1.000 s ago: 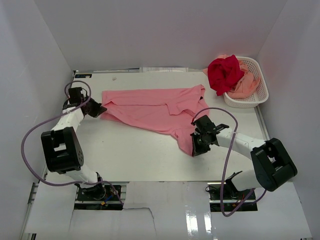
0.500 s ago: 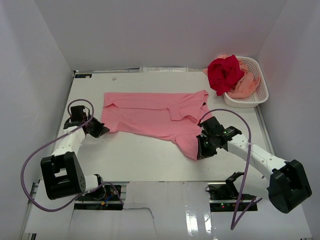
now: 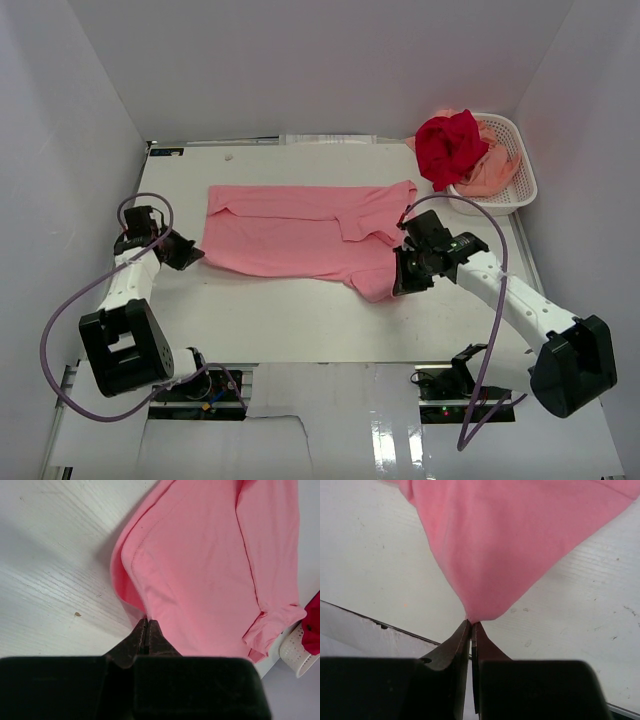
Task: Fold and stack the t-shirts
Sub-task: Grap the side of the flattened tshirt closest away from the robot with both arms, then fold the other side of the tshirt into a rectangle
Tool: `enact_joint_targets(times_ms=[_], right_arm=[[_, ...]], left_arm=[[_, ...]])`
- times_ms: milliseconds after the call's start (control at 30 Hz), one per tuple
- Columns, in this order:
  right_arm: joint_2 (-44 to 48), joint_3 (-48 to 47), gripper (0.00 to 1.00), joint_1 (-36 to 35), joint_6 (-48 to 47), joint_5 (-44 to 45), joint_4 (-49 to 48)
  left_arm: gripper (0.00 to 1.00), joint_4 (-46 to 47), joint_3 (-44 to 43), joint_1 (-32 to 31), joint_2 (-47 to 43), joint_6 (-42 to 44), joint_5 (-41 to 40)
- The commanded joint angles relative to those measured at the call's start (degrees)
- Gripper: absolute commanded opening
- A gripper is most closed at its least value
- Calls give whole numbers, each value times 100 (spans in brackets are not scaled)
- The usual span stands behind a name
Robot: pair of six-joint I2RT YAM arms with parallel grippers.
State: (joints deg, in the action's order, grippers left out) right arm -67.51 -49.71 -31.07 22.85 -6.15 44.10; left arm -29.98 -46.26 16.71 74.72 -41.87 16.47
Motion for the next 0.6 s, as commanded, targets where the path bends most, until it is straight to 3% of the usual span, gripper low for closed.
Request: enact_joint_targets(times_ms=[0,233,567], right_arm=[[-140,-372,8,240,-246,176,161],[-631,-1206,8,856,-685,167,178],[-1282,-2156,8,1059,-1011,334,292]], left_arm=[[0,27,-260,104,77,144,-3],[0,229,-375,192,385,153,58],[0,484,-743,210,807,-41,164]])
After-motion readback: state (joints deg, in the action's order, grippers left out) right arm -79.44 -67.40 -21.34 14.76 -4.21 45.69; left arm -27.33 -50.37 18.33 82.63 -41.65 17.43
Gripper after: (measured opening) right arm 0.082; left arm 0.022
